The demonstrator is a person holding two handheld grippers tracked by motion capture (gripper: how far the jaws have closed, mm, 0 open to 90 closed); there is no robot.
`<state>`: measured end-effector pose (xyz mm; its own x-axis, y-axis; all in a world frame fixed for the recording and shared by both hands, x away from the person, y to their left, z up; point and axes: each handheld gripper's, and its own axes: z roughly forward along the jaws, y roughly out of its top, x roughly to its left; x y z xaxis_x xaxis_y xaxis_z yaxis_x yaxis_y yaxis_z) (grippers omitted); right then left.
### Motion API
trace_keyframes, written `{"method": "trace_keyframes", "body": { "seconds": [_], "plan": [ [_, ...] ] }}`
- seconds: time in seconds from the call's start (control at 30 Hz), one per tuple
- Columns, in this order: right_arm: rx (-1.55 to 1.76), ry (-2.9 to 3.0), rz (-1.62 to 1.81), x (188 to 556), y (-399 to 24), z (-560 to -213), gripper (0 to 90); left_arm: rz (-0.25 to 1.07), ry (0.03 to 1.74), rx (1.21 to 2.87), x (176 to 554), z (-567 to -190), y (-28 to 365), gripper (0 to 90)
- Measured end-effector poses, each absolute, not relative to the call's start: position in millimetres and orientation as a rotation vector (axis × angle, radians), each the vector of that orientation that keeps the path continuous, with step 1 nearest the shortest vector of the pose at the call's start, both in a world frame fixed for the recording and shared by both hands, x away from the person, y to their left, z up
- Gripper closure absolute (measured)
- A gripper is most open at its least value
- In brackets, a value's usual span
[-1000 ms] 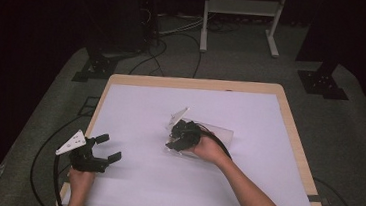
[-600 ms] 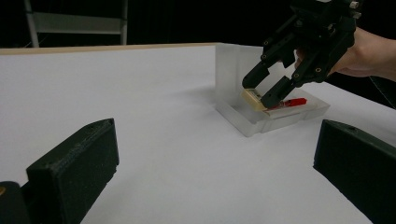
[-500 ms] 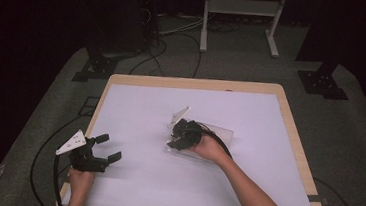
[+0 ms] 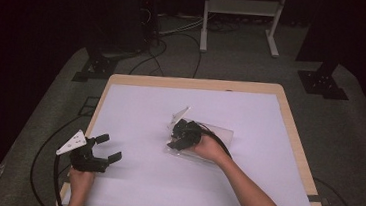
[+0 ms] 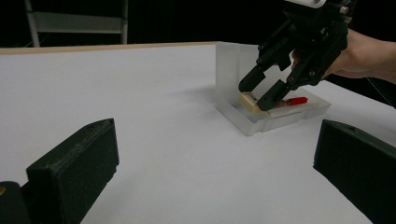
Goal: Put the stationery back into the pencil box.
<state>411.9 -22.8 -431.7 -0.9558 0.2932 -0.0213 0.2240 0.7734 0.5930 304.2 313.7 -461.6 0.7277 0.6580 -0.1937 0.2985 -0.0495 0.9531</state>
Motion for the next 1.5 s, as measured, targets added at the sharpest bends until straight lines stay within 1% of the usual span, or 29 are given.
{"method": "trace_keyframes", "body": {
  "seconds": [1.3, 1.33, 1.4, 1.5],
  "plan": [
    [0.431, 2.883, 0.917, 417.6, -19.5, -442.3, 57.4, 0.348, 0.774, 1.643, 303.8, -461.6, 313.2, 0.0],
    [0.434, 2.883, 0.917, 417.5, -19.6, -442.3, 57.1, 0.348, 0.774, 1.645, 303.7, -461.6, 313.3, 0.0],
    [0.44, 2.886, 0.922, 417.6, -19.8, -442.1, 52.5, 0.348, 0.772, 1.644, 303.6, -461.6, 313.1, 0.0],
    [0.438, 2.879, 0.929, 417.0, -21.0, -440.2, 52.5, 0.348, 0.773, 1.646, 303.5, -461.5, 313.0, 0.0]
  ]
}}
